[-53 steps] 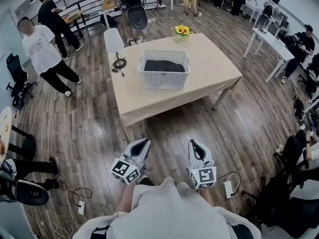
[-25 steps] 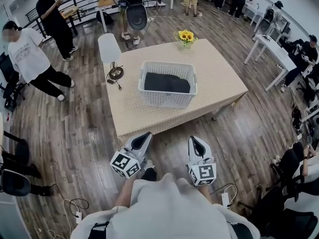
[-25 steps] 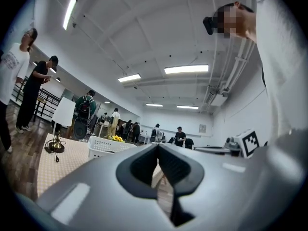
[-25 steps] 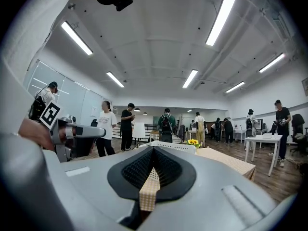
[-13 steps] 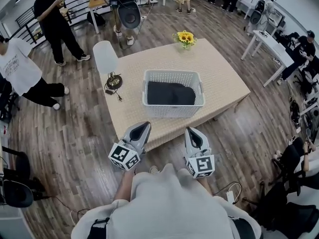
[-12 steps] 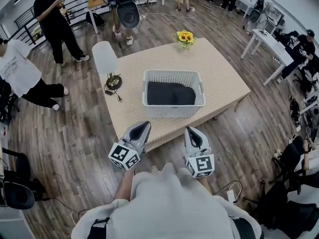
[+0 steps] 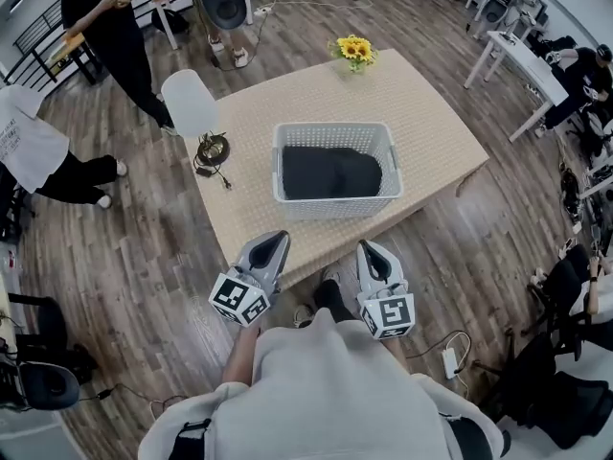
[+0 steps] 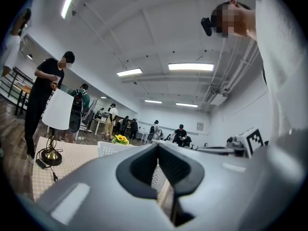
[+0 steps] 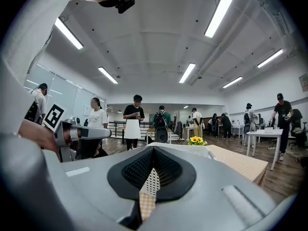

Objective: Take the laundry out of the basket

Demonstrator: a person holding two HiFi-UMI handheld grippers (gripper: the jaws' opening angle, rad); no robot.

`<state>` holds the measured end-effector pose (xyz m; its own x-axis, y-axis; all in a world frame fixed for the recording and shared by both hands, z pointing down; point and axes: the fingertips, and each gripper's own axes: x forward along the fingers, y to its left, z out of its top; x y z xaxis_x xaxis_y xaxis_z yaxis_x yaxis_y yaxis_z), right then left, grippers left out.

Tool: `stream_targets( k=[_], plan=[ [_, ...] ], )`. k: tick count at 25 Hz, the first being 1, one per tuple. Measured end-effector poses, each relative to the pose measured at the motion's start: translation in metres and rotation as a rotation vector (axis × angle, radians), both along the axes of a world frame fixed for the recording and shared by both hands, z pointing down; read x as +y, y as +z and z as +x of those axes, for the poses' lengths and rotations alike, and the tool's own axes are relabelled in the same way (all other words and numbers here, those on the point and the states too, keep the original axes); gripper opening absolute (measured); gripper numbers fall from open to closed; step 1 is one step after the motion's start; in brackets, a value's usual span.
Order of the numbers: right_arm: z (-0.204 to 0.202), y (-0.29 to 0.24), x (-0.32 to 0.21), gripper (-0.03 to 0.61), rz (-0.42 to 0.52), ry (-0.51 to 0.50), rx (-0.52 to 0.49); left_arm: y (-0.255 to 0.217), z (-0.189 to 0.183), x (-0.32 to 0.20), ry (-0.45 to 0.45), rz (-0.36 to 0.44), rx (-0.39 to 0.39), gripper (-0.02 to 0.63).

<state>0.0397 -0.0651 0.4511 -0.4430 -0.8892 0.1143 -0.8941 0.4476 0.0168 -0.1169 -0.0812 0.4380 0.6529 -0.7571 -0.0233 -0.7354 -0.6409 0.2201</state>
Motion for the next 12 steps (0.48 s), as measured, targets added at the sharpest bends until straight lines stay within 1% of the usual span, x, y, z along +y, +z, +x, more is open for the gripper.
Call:
stream_targets(
  k=[6,12],
  plan=[
    [-0.006,0.013,-0.024,-0.002,-0.026,-0.025,-0.008,0.014,-0.008,-0.019,-0.032,-0.024,-0.001,0.008],
    [-0.005,0.003,-0.069,-0.002,-0.001,-0.042,-0.022,0.007,-0.011,-0.068,-0.06,0.001,-0.019,0.008]
  ],
)
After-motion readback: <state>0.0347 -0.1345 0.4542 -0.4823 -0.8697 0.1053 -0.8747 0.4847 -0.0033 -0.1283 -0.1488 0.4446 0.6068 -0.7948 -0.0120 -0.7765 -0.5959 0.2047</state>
